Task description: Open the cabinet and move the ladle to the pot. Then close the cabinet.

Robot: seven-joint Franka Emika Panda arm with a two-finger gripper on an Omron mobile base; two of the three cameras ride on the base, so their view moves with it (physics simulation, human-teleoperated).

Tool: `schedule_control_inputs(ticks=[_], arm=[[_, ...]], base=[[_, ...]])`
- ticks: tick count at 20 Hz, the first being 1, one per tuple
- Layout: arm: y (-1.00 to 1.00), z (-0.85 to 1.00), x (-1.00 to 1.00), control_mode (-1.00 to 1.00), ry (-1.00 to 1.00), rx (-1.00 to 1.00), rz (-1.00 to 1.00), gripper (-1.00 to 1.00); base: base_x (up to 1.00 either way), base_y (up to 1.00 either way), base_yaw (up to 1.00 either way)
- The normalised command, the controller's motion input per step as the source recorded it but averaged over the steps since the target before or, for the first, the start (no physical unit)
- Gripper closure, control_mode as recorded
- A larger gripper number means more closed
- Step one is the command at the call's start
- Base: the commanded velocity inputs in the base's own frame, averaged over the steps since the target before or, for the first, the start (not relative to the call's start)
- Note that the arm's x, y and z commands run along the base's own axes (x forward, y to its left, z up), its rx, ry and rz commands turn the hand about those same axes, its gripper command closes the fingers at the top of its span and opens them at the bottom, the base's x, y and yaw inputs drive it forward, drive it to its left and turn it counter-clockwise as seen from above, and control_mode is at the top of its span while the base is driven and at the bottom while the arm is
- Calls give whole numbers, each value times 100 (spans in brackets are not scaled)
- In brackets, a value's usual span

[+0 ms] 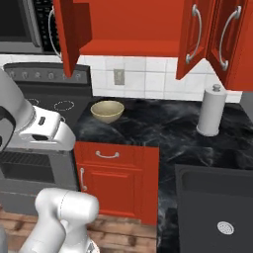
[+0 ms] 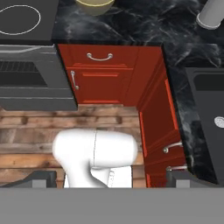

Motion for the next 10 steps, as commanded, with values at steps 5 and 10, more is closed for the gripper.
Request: schedule_control_inputs(ticks=[5, 10], arm=[[0, 0, 0, 100, 0, 0, 0, -100], [0, 0, 0, 100, 0, 0, 0, -100]], base=[[29, -10, 0], [47, -11, 0]])
